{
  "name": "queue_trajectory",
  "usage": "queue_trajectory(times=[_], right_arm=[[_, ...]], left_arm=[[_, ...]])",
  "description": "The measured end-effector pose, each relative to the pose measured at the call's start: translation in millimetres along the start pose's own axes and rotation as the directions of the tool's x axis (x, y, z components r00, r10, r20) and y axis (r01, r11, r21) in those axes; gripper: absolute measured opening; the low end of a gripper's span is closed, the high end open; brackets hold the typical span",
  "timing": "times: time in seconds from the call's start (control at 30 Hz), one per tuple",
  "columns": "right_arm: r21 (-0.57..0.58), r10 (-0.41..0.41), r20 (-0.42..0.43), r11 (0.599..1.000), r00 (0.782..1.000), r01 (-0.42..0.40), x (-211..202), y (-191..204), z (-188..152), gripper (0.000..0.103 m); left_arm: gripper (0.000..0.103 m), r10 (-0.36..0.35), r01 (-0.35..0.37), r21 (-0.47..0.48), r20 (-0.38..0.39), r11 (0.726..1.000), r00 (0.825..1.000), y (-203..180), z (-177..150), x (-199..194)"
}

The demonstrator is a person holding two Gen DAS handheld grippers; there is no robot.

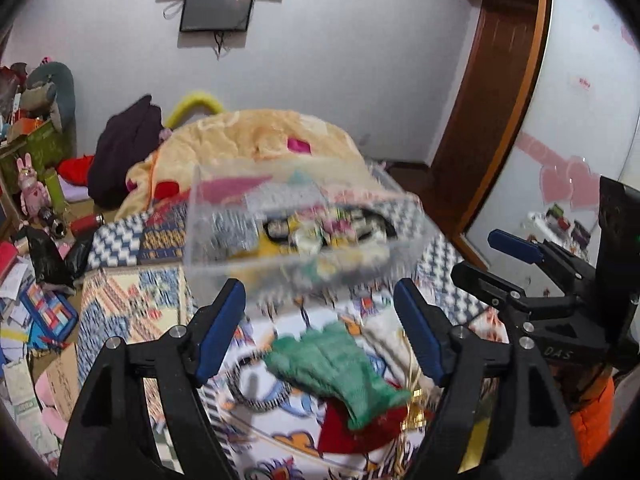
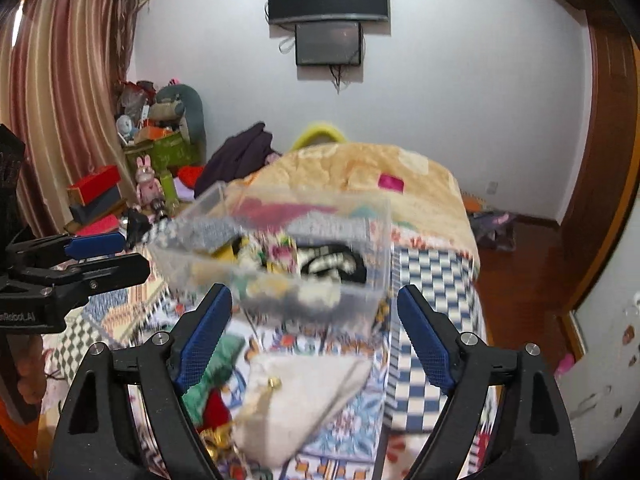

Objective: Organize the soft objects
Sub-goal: 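Grasp the green knit glove with the left gripper while the right gripper grasps the white drawstring pouch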

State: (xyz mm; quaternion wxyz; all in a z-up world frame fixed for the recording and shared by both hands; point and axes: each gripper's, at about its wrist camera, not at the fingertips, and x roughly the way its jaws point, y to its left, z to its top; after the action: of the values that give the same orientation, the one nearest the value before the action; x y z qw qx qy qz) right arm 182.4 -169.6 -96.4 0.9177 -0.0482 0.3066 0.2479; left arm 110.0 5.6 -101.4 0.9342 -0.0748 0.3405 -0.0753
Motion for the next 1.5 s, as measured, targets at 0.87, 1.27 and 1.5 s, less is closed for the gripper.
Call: queue_trajectory(times=[0.87,1.27,1.5], right_arm=[[0.14,0.166,-0.216,0.981,0.962,-0.138,31.0,-9.7,-71.3,0.032],[0.128,0.075,-0.153,0.99,0.985,-0.056,17.7,-16.9,-58.4,0.008],[0.119,0.015,-0.06,0.993,0.998,-0.008,-8.1,-28.6,-39.8,0.008]], left_arm=[[0.032,-0.058,0.049,-0.053,-0.194,0.997,0.979,-12.1,-64.5,54.9],[0.012,-0.039,0.033,-0.053,-0.11,0.998,0.993,-5.8,-50.3,26.7],[0.012,-0.024,0.023,-0.035,-0.028,0.999,0.999,-3.4,-30.0,4.5]])
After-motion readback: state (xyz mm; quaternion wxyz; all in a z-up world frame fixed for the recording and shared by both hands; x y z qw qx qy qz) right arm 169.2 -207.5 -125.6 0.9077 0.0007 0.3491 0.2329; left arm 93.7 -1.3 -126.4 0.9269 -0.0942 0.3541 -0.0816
